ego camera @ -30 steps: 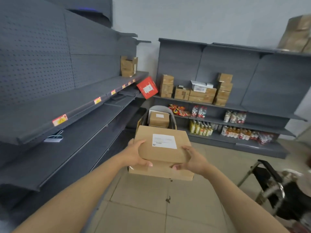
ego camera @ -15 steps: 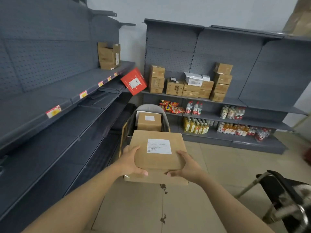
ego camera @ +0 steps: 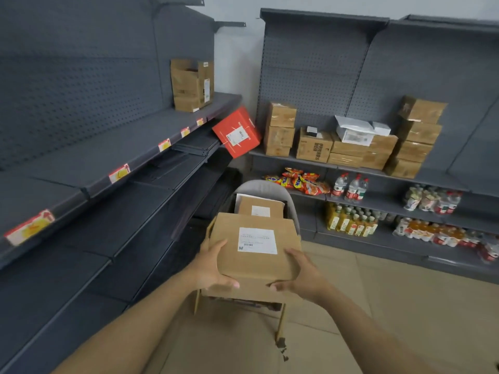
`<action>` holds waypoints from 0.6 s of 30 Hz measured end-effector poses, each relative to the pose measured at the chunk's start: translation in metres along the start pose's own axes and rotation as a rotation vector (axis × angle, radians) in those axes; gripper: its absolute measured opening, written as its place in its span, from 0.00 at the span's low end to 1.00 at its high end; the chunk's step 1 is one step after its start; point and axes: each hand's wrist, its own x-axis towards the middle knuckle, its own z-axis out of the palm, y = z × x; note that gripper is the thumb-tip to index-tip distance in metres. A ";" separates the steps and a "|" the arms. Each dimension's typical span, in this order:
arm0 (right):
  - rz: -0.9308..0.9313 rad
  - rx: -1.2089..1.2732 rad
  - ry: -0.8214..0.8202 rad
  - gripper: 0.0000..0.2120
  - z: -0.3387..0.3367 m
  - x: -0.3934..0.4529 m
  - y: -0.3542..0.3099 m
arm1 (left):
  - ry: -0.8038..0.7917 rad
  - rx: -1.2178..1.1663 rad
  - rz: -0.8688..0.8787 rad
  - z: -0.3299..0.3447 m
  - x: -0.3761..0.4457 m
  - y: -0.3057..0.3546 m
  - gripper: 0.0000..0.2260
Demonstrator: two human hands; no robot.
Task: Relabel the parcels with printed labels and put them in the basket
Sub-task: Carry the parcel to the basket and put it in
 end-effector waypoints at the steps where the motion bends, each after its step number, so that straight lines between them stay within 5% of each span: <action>1: 0.003 -0.006 -0.007 0.54 0.001 0.022 -0.002 | -0.007 -0.008 -0.016 -0.004 0.019 -0.006 0.60; 18: 0.245 0.023 -0.236 0.56 -0.012 0.260 0.007 | -0.379 0.069 -0.147 -0.044 0.274 -0.043 0.57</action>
